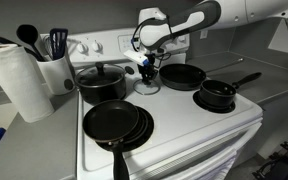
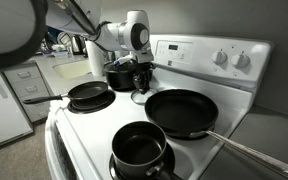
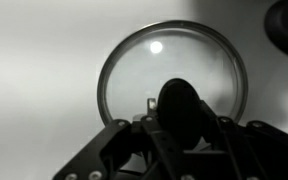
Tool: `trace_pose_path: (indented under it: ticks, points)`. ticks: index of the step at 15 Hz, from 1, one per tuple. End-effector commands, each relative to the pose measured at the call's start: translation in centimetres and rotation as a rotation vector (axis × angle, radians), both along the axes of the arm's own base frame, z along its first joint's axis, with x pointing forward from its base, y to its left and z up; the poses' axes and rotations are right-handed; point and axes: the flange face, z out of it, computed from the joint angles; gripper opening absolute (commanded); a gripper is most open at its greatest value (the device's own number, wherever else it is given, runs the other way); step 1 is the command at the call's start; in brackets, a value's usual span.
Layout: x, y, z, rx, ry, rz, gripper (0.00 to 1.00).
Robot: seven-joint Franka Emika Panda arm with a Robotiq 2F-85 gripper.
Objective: Pick the lid on the stove and cover the pot on the bottom right
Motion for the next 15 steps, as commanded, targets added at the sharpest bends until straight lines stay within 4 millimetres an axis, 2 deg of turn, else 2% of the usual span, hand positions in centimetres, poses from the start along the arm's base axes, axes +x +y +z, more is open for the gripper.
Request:
trace_pose_path:
  ticks: [1, 15]
  points:
    - [-0.3, -0.6, 1.4, -0.066, 0.053, 0.019, 0.17]
    - [-0.2, 0.9, 8.2, -0.035, 0.006, 0.083, 0.17]
